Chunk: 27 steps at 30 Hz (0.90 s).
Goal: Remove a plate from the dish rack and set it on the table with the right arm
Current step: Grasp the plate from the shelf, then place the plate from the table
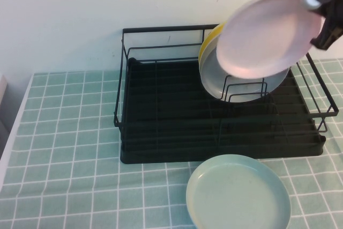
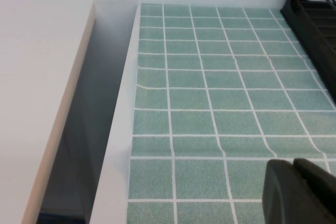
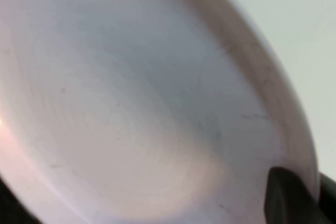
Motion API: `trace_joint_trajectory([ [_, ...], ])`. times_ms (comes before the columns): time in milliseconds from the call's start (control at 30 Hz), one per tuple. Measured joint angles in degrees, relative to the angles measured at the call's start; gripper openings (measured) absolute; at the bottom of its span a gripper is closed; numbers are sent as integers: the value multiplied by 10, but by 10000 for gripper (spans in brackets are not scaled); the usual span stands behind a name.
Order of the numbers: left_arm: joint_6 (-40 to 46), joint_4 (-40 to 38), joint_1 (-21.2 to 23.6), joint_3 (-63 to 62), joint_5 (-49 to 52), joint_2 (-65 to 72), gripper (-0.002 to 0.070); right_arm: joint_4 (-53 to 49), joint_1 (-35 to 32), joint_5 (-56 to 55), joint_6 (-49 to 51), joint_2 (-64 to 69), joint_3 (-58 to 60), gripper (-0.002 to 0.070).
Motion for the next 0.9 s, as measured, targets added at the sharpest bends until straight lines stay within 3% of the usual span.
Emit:
trace_joint_trajectory([
  [200,0,0,0,0,0,0,-3,47,0,10,8,-97,0,13],
  [367,0,0,0,0,0,0,-4,68,0,79,144,-194,0,13],
  [667,0,0,0,0,0,0,-4,-156,0,360,497,-253,-2,13],
  [900,0,0,0,0,0,0,-4,-210,0,555,616,-253,20,13],
])
